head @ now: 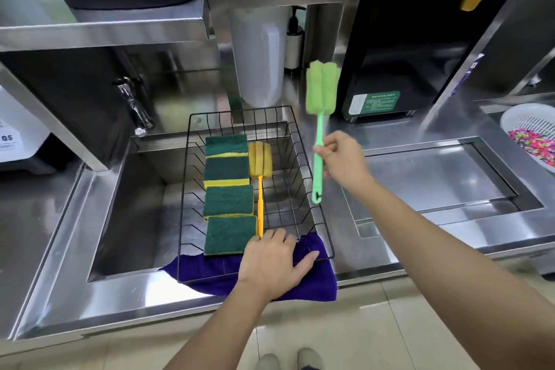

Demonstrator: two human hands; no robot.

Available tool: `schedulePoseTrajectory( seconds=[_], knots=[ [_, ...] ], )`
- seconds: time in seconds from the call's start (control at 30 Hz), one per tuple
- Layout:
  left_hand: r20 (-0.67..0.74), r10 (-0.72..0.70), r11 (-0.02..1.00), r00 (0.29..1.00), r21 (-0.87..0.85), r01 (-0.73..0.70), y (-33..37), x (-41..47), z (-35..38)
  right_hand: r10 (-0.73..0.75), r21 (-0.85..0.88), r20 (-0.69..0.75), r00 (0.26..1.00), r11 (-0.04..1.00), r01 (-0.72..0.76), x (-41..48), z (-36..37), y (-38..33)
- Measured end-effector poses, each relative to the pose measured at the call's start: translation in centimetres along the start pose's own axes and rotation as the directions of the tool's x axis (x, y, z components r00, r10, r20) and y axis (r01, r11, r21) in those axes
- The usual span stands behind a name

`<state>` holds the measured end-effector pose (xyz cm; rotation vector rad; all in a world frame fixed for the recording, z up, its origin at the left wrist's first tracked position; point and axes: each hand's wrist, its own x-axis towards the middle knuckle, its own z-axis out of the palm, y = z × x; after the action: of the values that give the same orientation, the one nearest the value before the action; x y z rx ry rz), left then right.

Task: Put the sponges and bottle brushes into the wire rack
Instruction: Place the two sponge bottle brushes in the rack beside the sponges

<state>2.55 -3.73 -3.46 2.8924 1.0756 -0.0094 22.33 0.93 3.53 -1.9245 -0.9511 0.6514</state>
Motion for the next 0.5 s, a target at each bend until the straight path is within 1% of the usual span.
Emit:
schedulePoseTrajectory(
  seconds=[0.1, 0.17, 0.27, 0.4, 0.5],
  knots=[
    [0.033, -0.057, 0.998, 0.998, 0.012, 0.057, -0.9, -0.4, -0.1, 0.021, -0.053, 0.153, 0.988, 0.999, -0.013, -1.3, 2.8, -0.9],
    [0.047, -0.074, 0.997, 0.996, 0.028, 0.072, -1.3, -0.6, -0.1, 0.054, -0.116, 0.205, 0.977, 0.993, -0.031, -2.0, 4.5, -1.0],
    [0.06, -0.076, 0.997, 0.995, 0.027, 0.075, -1.4, -0.6, -0.2, 0.103, -0.219, 0.217, 0.971, 0.974, -0.054, -2.6, 6.5, -0.6],
    [0.071, -0.063, 0.998, 0.995, -0.004, 0.064, -1.4, -0.5, -0.3, 0.124, -0.369, 0.234, 0.964, 0.929, -0.03, -2.7, 8.3, 0.1],
    [0.056, -0.052, 0.999, 0.997, -0.012, 0.053, -1.4, -0.5, -0.1, 0.147, -0.43, 0.244, 0.959, 0.902, -0.029, -2.7, 8.8, 0.7]
  ],
)
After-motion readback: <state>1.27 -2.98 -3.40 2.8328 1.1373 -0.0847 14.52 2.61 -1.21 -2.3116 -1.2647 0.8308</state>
